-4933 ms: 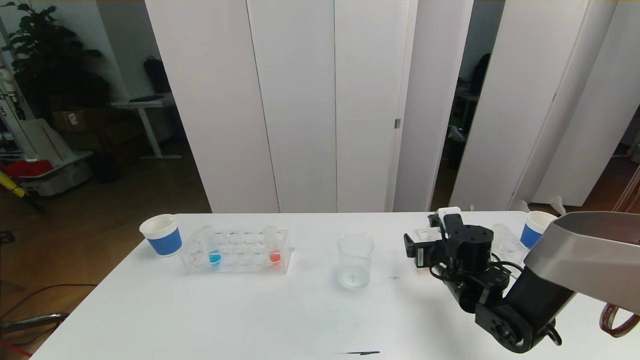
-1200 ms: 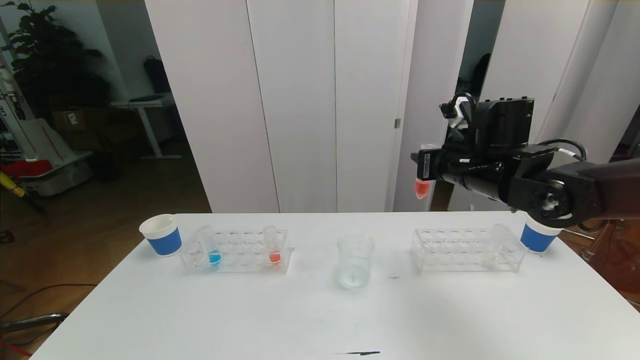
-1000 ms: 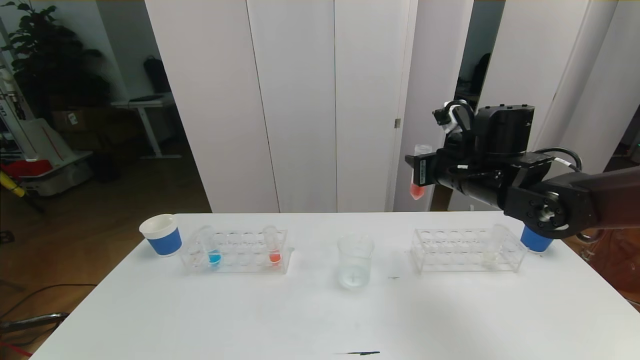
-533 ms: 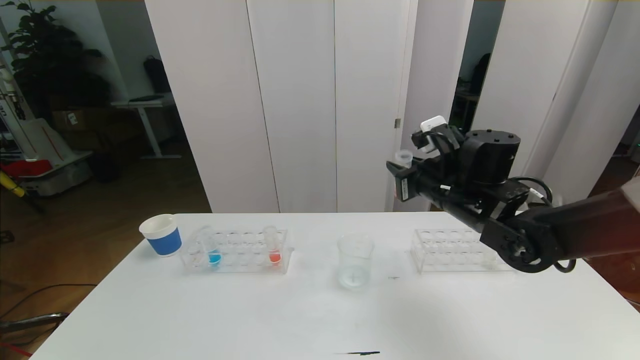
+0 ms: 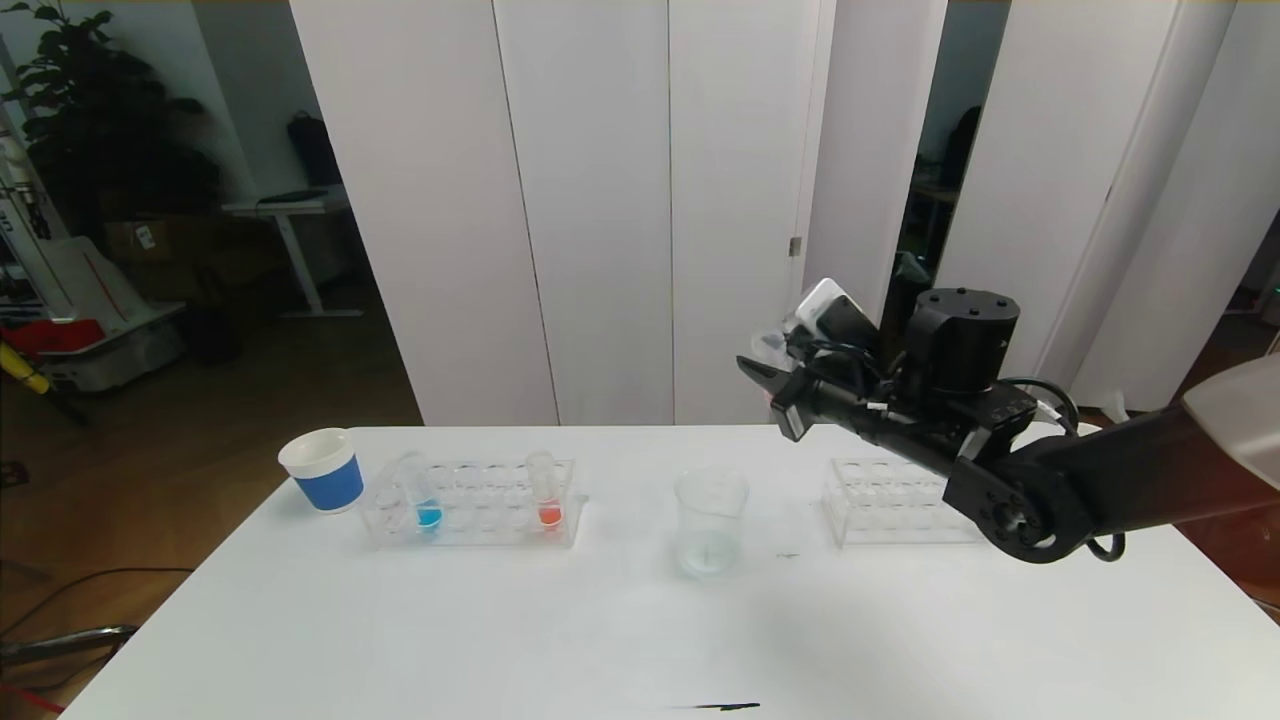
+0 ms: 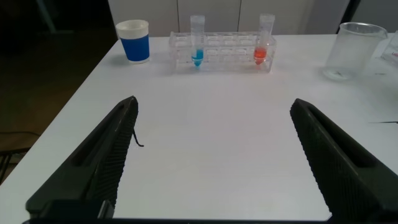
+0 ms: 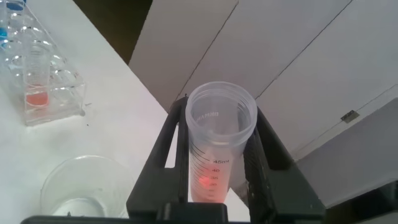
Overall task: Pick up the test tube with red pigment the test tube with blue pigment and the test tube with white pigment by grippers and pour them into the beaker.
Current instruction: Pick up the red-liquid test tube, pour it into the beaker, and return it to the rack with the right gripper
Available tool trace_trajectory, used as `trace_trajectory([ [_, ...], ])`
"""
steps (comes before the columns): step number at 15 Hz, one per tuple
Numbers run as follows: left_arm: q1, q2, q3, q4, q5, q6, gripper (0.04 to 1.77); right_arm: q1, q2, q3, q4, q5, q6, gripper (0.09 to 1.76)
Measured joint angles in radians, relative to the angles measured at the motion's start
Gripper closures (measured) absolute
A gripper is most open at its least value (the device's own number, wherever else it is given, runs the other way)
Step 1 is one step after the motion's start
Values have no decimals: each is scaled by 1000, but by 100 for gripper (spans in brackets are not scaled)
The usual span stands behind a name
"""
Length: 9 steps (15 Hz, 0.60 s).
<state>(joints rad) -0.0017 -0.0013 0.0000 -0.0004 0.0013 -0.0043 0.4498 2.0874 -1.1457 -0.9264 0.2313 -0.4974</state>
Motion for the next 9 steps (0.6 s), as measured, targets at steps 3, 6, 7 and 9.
trace_trajectory([
  [3,0,0,0,0,0,0,6,-6,7,-15,10,96,-138,127],
  [6,0,0,0,0,0,0,6,-20,28,-40,10,170,-282,127],
  [7,0,0,0,0,0,0,6,-25,35,-44,10,196,-325,127],
  [9,0,0,0,0,0,0,6,-39,50,-58,13,250,-435,127],
])
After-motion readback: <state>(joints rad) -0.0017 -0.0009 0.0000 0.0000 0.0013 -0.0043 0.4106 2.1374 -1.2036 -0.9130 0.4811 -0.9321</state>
